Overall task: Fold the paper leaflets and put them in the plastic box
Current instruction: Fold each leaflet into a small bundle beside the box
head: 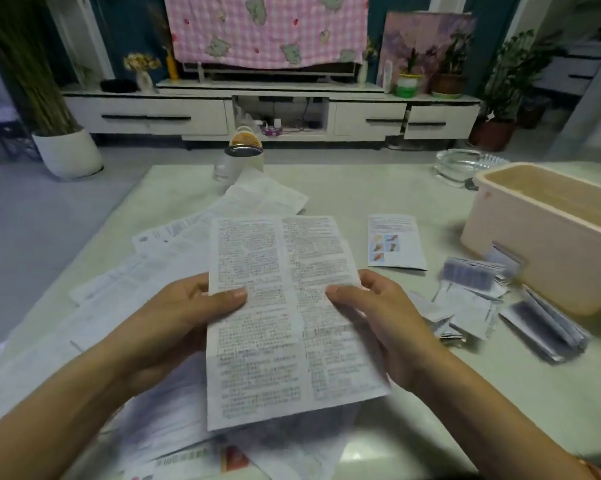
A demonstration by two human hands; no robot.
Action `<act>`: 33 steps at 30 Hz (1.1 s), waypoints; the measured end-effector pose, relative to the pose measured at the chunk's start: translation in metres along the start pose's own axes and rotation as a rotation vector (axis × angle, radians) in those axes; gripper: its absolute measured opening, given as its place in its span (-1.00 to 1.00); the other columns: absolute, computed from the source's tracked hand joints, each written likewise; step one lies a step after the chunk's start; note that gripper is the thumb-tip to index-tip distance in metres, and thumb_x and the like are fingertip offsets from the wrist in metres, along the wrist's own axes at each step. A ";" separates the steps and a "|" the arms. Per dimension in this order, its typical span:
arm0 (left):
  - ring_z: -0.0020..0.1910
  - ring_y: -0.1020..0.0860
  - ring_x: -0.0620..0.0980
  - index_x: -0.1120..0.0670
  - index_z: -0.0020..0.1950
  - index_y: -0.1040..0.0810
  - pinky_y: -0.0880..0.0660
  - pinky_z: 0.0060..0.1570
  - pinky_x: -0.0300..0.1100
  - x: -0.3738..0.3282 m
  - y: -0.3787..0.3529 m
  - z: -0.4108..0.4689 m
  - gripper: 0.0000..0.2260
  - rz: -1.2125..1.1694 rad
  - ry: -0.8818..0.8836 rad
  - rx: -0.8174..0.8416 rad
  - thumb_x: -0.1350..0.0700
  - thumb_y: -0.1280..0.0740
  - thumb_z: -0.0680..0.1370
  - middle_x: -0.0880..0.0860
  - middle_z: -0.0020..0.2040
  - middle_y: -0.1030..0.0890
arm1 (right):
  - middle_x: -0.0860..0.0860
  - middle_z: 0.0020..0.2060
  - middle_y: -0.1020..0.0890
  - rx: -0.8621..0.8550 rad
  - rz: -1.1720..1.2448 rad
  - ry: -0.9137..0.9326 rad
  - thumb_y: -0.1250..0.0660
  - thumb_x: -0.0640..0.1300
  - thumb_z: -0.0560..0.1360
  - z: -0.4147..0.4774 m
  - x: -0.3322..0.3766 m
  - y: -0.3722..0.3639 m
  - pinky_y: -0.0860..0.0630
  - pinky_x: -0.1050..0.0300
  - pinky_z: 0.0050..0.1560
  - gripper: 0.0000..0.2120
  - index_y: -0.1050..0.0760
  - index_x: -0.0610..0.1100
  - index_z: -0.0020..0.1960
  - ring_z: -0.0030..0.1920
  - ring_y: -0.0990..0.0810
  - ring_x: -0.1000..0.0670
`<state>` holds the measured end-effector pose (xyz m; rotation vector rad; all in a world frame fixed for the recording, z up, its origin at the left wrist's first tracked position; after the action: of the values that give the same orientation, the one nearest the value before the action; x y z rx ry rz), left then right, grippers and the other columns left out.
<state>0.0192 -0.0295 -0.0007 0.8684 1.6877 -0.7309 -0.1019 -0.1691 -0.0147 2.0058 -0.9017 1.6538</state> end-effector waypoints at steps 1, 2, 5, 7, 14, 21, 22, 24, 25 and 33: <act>-0.05 -0.66 0.12 0.17 0.12 -0.57 -0.61 -0.07 -0.06 -0.001 0.000 -0.002 -0.70 0.016 -0.003 -0.006 0.18 -0.31 0.41 0.12 -0.01 -0.68 | -0.13 -0.11 -0.70 0.009 -0.009 -0.012 -0.33 -0.27 0.47 0.000 -0.002 -0.001 -0.59 -0.09 0.00 -0.83 -0.51 -0.24 0.05 -0.08 -0.67 -0.17; -0.06 -0.67 0.11 0.16 0.12 -0.57 -0.61 -0.07 -0.05 -0.001 0.003 -0.003 -0.71 0.038 -0.014 -0.023 0.19 -0.32 0.41 0.10 -0.01 -0.69 | -0.11 -0.12 -0.70 0.030 -0.001 -0.020 -0.31 -0.27 0.48 0.001 -0.004 -0.005 -0.60 -0.06 -0.03 -0.84 -0.51 -0.22 0.06 -0.11 -0.68 -0.14; -0.09 -0.68 0.05 0.10 0.10 -0.57 -0.61 -0.06 -0.02 -0.005 0.013 -0.004 -0.79 0.111 -0.043 -0.094 0.22 -0.30 0.48 0.03 -0.05 -0.70 | -0.09 -0.09 -0.70 0.093 0.041 0.003 -0.24 -0.24 0.54 0.001 -0.001 -0.012 -0.61 0.04 -0.08 -0.85 -0.52 -0.18 0.08 -0.11 -0.68 -0.09; -0.12 -0.68 0.05 0.08 0.08 -0.57 -0.60 -0.06 0.00 -0.005 0.016 -0.004 -0.83 0.151 -0.048 -0.103 0.21 -0.29 0.51 0.03 -0.08 -0.70 | -0.09 -0.09 -0.70 0.106 0.063 0.030 -0.19 -0.26 0.56 0.002 0.001 -0.011 -0.61 0.09 -0.14 -0.84 -0.52 -0.17 0.07 -0.14 -0.68 -0.08; -0.37 -0.66 -0.01 0.17 -0.40 -0.56 -0.50 -0.55 -0.30 -0.010 0.027 -0.009 -0.67 0.108 -0.040 -0.100 0.44 -0.21 0.49 0.11 -0.26 -0.69 | -0.02 -0.35 -0.61 0.187 0.052 0.073 -0.05 -0.39 0.49 0.000 0.013 -0.012 -0.44 0.28 -0.40 -0.66 -0.54 -0.22 -0.30 -0.37 -0.54 0.05; -0.11 -0.67 0.16 0.16 -0.50 -0.54 -0.57 -0.38 -0.25 -0.003 0.000 -0.009 -0.73 0.206 -0.026 0.233 0.40 -0.31 0.38 0.21 -0.05 -0.67 | -0.02 -0.26 -0.67 0.447 -0.410 0.042 -0.40 0.13 0.38 -0.014 0.001 -0.039 -0.46 0.31 -0.26 -0.67 -0.58 -0.06 0.01 -0.29 -0.56 0.08; -0.10 -0.67 0.15 0.15 -0.49 -0.56 -0.57 -0.36 -0.25 0.001 -0.005 -0.010 -0.77 0.223 -0.012 0.259 0.35 -0.31 0.36 0.20 -0.05 -0.67 | -0.03 -0.25 -0.67 0.515 -0.498 0.023 -0.43 0.13 0.32 -0.019 -0.007 -0.047 -0.47 0.28 -0.22 -0.65 -0.59 -0.06 0.01 -0.27 -0.58 0.09; -0.19 -0.67 0.09 0.14 -0.41 -0.60 -0.56 -0.39 -0.28 0.008 -0.011 -0.009 -0.83 0.228 0.017 0.270 0.34 -0.34 0.35 0.19 -0.13 -0.68 | -0.10 -0.26 -0.63 0.580 -0.569 0.016 -0.50 0.05 0.33 -0.026 -0.017 -0.057 -0.44 0.13 -0.15 -0.71 -0.60 -0.09 -0.04 -0.24 -0.55 0.01; -0.25 -0.67 0.06 0.14 -0.33 -0.62 -0.55 -0.42 -0.28 0.010 -0.009 -0.006 -0.85 0.191 0.028 0.240 0.37 -0.38 0.36 0.17 -0.17 -0.68 | -0.13 -0.26 -0.61 0.567 -0.557 0.029 -0.49 -0.02 0.35 -0.026 -0.017 -0.057 -0.41 0.07 -0.15 -0.79 -0.60 -0.10 -0.09 -0.24 -0.53 -0.03; -0.05 -0.65 0.18 0.12 0.11 -0.62 -0.63 -0.18 0.00 0.015 -0.010 0.001 -0.45 -0.317 0.088 0.112 -0.23 -0.09 0.44 0.22 0.05 -0.65 | -0.14 -0.26 -0.68 0.097 -0.239 0.061 -0.36 -0.20 0.47 -0.004 0.005 -0.012 -0.51 0.10 -0.19 -0.90 -0.51 -0.15 -0.21 -0.29 -0.64 -0.01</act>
<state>0.0083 -0.0328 -0.0147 0.7251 1.9014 -1.0216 -0.0961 -0.1586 -0.0081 2.0246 -0.5451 1.6400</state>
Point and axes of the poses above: each hand's wrist, its own z-axis towards the middle knuckle, its own y-axis out of the back of the hand, x = y × z, the point moved 10 cm from there along z, towards the middle knuckle
